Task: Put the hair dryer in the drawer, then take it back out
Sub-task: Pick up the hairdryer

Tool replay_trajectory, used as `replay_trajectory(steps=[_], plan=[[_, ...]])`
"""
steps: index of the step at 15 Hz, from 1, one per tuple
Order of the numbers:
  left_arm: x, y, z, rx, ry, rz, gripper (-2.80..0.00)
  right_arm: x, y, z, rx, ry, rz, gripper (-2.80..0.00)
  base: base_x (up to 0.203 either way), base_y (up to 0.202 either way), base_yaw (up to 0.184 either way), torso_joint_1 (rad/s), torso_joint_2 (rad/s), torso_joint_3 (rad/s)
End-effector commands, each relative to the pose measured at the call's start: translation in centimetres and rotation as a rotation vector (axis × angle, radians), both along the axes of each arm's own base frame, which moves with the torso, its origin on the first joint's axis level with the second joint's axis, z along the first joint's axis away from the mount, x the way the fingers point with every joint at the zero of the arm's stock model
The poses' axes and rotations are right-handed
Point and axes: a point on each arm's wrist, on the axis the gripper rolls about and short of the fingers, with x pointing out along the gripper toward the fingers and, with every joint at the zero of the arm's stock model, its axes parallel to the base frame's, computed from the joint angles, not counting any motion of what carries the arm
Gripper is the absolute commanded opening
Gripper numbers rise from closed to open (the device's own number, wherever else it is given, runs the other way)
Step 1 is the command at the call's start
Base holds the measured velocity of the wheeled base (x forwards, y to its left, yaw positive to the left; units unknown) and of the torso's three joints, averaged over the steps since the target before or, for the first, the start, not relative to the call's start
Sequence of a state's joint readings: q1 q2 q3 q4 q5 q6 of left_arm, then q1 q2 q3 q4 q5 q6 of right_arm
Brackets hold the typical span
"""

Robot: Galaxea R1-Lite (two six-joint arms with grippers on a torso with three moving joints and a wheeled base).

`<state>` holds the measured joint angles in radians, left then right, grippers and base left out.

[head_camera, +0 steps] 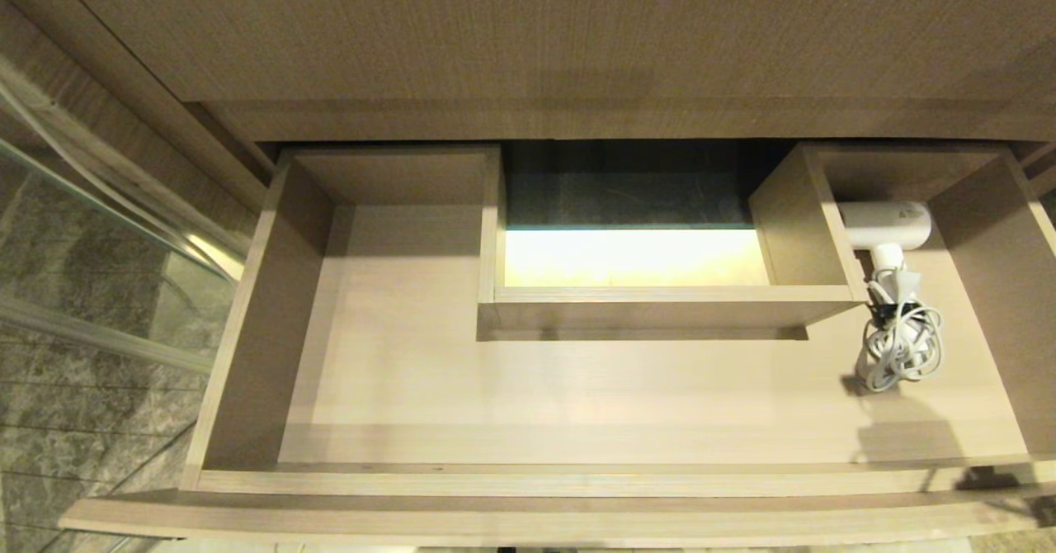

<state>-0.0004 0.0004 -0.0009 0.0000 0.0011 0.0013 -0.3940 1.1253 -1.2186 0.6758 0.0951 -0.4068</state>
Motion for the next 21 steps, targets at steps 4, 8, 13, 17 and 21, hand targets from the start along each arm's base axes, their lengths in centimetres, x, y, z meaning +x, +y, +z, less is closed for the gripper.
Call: replay_trajectory(steps=[4, 8, 13, 17, 21], plan=[[0.0, 0.0, 0.0, 0.0, 0.0, 0.001, -2.8, 0.6, -0.6, 0.8, -0.029, -0.071, -0.028, -2.8, 0.0, 0.0, 0.0, 0.0, 0.0, 0.0], [0.0, 0.0, 0.0, 0.0, 0.0, -0.001, -2.8, 2.2, -1.3, 1.0, -0.041, -0.086, -0.032, 0.0, 0.0, 0.0, 0.0, 0.0, 0.0, 0.0], [0.0, 0.0, 0.0, 0.0, -0.001, -0.001, -2.8, 5.4, -2.7, 0.9, -0.061, -0.138, -0.031, 0.0, 0.0, 0.0, 0.0, 0.0, 0.0, 0.0], [0.0, 0.0, 0.0, 0.0, -0.001, 0.0, -2.8, 8.7, -4.2, 0.0, -0.028, -0.154, -0.045, 0.0, 0.0, 0.0, 0.0, 0.0, 0.0, 0.0], [0.0, 0.0, 0.0, 0.0, -0.001, -0.001, -2.8, 12.0, -5.5, -2.6, 0.105, -0.093, -0.105, 0.0, 0.0, 0.0, 0.0, 0.0, 0.0, 0.0]])
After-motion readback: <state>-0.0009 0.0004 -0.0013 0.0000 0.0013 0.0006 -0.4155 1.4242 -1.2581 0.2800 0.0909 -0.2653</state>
